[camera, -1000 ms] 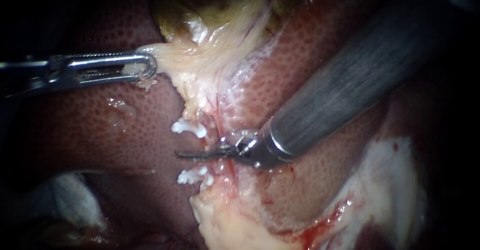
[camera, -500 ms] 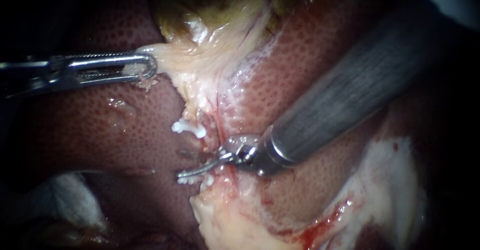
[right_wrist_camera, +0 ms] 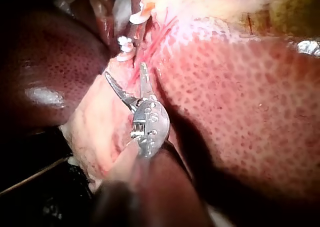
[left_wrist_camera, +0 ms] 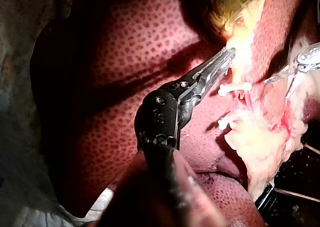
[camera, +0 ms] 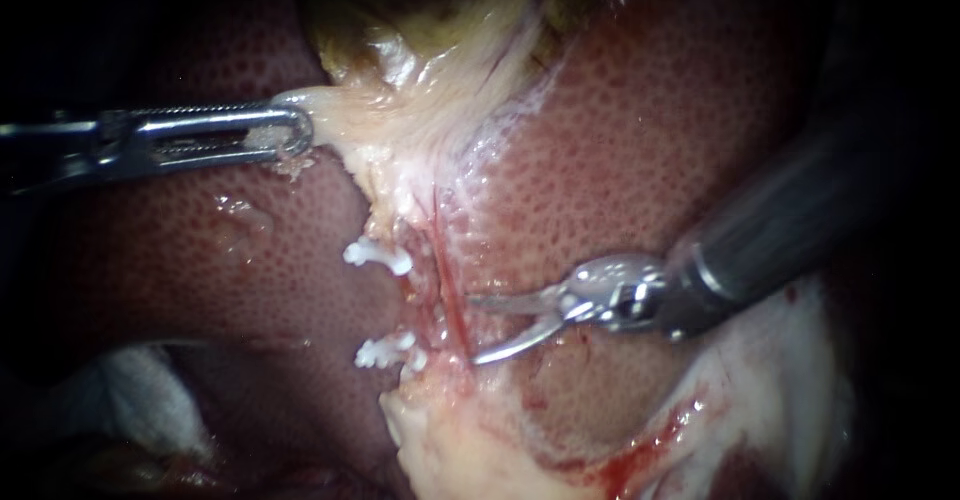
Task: Go back from the cut left tube
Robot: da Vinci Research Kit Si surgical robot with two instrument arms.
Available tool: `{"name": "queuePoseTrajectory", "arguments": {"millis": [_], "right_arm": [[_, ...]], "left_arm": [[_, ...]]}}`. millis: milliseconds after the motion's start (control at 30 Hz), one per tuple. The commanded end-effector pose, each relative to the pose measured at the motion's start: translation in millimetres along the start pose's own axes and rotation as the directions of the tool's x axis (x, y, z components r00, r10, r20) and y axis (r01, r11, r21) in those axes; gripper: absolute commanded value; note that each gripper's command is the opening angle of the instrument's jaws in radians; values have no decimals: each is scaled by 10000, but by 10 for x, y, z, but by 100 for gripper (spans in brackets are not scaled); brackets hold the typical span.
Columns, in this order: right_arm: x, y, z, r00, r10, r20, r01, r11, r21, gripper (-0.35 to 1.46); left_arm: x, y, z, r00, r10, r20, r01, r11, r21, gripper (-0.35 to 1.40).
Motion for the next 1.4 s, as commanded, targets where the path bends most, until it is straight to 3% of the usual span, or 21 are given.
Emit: {"name": "queuePoseTrajectory", "arguments": {"millis": [33,200,533,733,933,1100,1400], "right_arm": [[2,0,-9,10000,-35,15,35,9999,-130,143],[16,1,-52,9994,-327,60,330,9977,-584,143],[28,-6,-70,9989,-464,79,470,9916,-1206,143],[27,-7,-72,9986,-517,83,523,9918,-1163,143],[27,-7,-72,9986,-519,83,525,9918,-1163,143],[28,-7,-71,9983,-574,92,581,9914,-1169,143],[28,-7,-71,9980,-630,43,631,9910,-1179,143]], "left_arm": [[0,0,0,10000,-5,0,5,10000,-1,-35],[0,-1,1,10000,-4,-3,4,10000,4,-35],[-13,-1,14,10000,59,-71,-58,10000,52,-35],[-27,-11,39,9998,150,146,-151,9999,30,-35],[-46,-18,80,9985,270,470,-269,9996,-29,-35],[-50,-25,107,9974,304,647,-304,9995,-14,-35],[-52,-26,126,9968,329,729,-330,9995,6,-35]]}}
